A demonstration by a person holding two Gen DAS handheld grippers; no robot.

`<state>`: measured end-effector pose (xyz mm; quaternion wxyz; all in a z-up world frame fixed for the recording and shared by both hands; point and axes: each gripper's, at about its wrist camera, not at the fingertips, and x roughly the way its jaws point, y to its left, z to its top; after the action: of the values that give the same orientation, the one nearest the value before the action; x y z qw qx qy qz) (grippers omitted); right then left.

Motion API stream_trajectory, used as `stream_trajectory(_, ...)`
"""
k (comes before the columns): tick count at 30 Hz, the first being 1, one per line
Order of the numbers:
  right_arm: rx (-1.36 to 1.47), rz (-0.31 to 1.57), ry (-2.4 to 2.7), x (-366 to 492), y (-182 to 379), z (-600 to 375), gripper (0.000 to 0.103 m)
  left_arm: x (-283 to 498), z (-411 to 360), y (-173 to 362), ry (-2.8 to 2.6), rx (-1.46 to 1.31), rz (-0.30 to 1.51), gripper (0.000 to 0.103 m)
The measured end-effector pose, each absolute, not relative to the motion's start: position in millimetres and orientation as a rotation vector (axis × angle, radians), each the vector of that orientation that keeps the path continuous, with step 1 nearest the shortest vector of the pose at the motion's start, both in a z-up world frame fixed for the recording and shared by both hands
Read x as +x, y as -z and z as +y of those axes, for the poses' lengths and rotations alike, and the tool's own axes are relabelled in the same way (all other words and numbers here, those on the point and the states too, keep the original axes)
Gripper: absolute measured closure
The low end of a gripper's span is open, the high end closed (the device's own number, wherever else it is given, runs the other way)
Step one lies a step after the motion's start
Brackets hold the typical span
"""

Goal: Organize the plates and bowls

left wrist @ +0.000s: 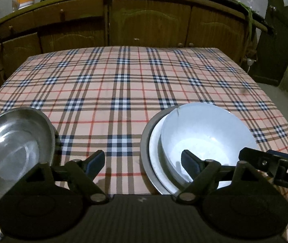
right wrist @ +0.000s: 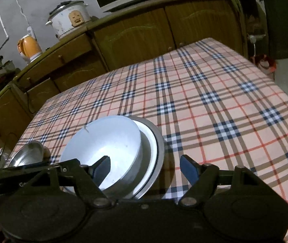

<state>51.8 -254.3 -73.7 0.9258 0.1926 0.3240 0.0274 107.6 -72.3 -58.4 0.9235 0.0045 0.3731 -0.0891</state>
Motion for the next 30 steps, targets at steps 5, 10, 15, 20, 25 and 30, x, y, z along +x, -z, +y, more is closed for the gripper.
stream_trajectory(5,0.418,0.697,-0.062,61,81,-255,0.013,115,-75,65,0.182,0.014,0.784,0.018)
stream_trajectory(10,0.448,0.723,-0.064,71,90,-256,0.013,125,-76,71,0.187,0.022,0.797,0.018)
stream_trajectory(15,0.475,0.758,-0.064,82,98,-258,0.013,135,-77,77,0.217,0.016,0.800,0.013)
stream_trajectory(20,0.511,0.778,-0.103,93,108,-258,0.015,143,-81,81,0.278,0.007,0.797,0.010)
stream_trajectory(25,0.562,0.782,-0.173,97,112,-257,0.044,148,-79,87,0.358,-0.053,0.791,0.022)
stream_trajectory(30,0.557,0.774,-0.157,95,111,-255,0.047,144,-84,85,0.382,-0.071,0.769,0.039)
